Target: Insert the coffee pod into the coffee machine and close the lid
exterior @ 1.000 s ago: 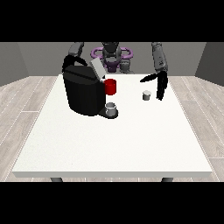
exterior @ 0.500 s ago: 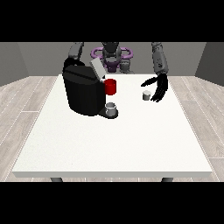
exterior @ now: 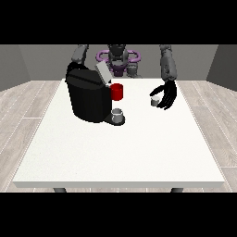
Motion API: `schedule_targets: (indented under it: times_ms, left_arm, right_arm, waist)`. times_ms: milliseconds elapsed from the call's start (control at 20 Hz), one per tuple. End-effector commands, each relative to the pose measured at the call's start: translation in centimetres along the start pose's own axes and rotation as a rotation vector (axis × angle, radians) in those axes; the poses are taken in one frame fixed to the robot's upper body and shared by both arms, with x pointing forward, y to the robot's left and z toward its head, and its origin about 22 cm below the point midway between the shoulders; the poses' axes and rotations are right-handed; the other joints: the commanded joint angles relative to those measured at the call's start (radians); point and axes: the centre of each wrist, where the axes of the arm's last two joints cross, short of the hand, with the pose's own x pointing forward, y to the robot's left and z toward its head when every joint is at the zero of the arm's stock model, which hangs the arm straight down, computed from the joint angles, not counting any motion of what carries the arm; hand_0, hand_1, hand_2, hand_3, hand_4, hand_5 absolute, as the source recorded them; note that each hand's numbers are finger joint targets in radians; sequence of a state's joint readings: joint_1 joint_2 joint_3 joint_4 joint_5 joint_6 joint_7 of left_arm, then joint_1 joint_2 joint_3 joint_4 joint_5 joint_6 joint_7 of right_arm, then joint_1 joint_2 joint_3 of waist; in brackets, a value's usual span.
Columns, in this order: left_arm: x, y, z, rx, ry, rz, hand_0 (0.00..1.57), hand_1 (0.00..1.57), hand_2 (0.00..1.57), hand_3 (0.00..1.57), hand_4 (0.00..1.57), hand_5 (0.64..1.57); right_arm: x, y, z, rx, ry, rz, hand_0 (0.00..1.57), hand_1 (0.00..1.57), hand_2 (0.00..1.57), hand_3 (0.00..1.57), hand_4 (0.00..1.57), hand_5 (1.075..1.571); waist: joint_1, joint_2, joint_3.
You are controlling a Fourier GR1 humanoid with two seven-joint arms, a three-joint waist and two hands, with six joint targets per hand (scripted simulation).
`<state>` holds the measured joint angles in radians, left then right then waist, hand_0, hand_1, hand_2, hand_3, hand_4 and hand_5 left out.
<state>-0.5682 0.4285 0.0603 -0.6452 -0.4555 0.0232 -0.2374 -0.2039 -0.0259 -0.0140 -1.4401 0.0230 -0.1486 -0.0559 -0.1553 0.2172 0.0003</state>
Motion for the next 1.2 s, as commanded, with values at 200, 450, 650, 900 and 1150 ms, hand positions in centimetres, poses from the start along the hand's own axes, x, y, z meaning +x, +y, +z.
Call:
schedule_targets:
  times_ms: [200,450,650,900,1150]
  left_arm:
    - [-0.4,-1.7,-0.3,0.102,-0.017,-0.054,0.82,0.82,0.97,0.74,0.39,1.571]
    - [-0.4,1.3,-0.8,0.056,-0.005,-0.159,0.93,0.93,1.04,0.82,0.28,1.571]
    - [-1.0,-0.2,-0.5,0.034,0.006,-0.179,1.11,1.11,1.17,0.97,0.28,1.571]
    - [2.9,1.1,-2.5,0.028,-0.151,-0.163,1.42,1.42,1.46,1.42,0.56,1.571]
    - [6.2,1.3,-3.6,-0.062,-0.219,-0.152,1.39,1.39,1.41,1.35,0.58,1.571]
  right_arm:
    - [0.9,-0.3,0.1,0.025,-0.009,-0.004,0.0,0.0,0.0,0.0,0.49,1.571]
    - [0.8,0.8,-0.3,0.011,-0.012,-0.017,0.0,0.0,0.0,0.0,0.49,1.571]
    - [0.5,0.9,0.0,-0.003,-0.006,-0.058,0.0,0.0,0.0,0.0,0.52,1.571]
    - [-0.8,-1.9,-0.7,-0.032,0.018,-0.035,0.0,0.0,0.0,0.0,0.41,1.571]
    - [-3.0,-1.7,0.1,-0.051,0.121,-0.043,0.0,0.0,0.0,0.0,0.43,1.571]
  waist:
    - [-0.036,0.012,-0.0008]
    - [-0.019,0.005,-0.0006]
    - [-0.017,0.001,-0.0007]
    - [0.001,-0.016,0.0001]
    - [0.025,-0.102,0.0002]
